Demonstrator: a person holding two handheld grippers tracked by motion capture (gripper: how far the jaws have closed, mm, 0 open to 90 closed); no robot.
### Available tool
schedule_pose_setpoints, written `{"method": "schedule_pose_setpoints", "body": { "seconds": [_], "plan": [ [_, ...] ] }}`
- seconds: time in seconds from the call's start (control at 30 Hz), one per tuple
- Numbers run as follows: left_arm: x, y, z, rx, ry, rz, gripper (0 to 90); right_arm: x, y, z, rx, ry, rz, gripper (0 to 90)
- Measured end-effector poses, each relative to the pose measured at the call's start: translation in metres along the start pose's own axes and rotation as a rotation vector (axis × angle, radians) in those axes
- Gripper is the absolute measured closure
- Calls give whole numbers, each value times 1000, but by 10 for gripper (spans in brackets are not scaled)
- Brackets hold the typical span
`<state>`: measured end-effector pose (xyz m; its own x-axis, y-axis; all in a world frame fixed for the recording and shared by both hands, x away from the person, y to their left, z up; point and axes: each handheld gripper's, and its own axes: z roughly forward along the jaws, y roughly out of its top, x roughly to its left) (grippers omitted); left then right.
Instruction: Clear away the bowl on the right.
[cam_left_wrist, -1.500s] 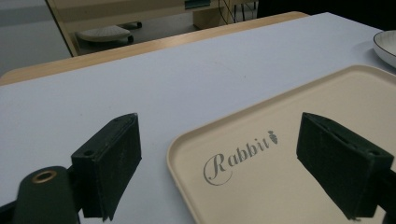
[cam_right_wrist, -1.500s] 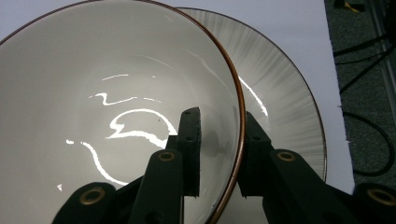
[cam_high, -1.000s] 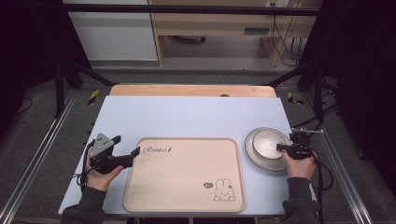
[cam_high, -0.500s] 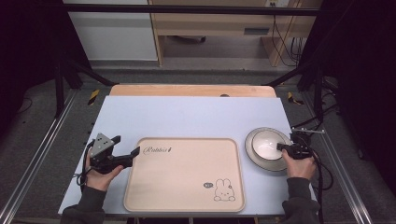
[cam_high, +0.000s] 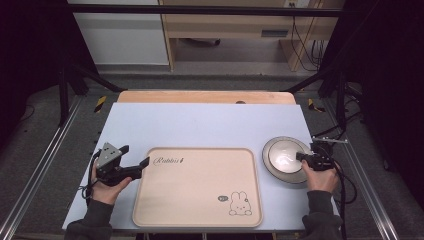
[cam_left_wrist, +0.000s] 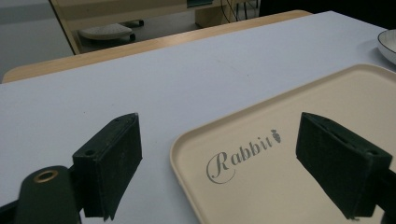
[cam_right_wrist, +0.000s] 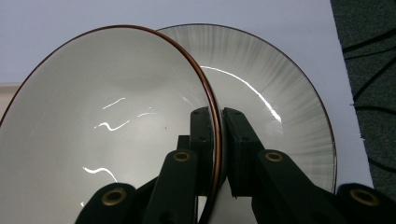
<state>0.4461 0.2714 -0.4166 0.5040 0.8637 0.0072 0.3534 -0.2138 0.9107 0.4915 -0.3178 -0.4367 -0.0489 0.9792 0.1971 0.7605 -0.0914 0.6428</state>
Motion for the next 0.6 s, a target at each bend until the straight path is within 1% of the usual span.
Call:
{"method": "schedule_pose_setpoints", "body": {
  "seconds": [0.03,0.07,0.17,0.27,0.3,0.4,0.47,0.5,0.57,0.6],
  "plan": [
    [0,0,0,0,0,0,139,1,0,-1,-1,7,12,830],
    [0,0,0,1,0,0,139,1,0,-1,-1,7,12,830],
    [0,0,0,-1,0,-2,139,1,0,-1,-7,4,-3,830],
    [0,0,0,-1,0,-2,140,3,0,-2,-6,7,3,830],
    [0,0,0,-1,0,-2,139,2,0,-2,-11,6,-9,830],
    [0,0,0,-2,0,-2,140,2,0,-2,-12,5,-15,829],
    [0,0,0,-2,0,-2,139,3,0,-2,-11,10,-10,829],
    [0,0,0,-2,0,-2,140,3,0,-2,-11,14,-16,830],
    [0,0,0,-2,1,-3,140,4,1,-3,-13,23,-4,830],
    [0,0,0,-2,0,-3,140,4,1,-4,-20,25,-17,830]
  ]
}}
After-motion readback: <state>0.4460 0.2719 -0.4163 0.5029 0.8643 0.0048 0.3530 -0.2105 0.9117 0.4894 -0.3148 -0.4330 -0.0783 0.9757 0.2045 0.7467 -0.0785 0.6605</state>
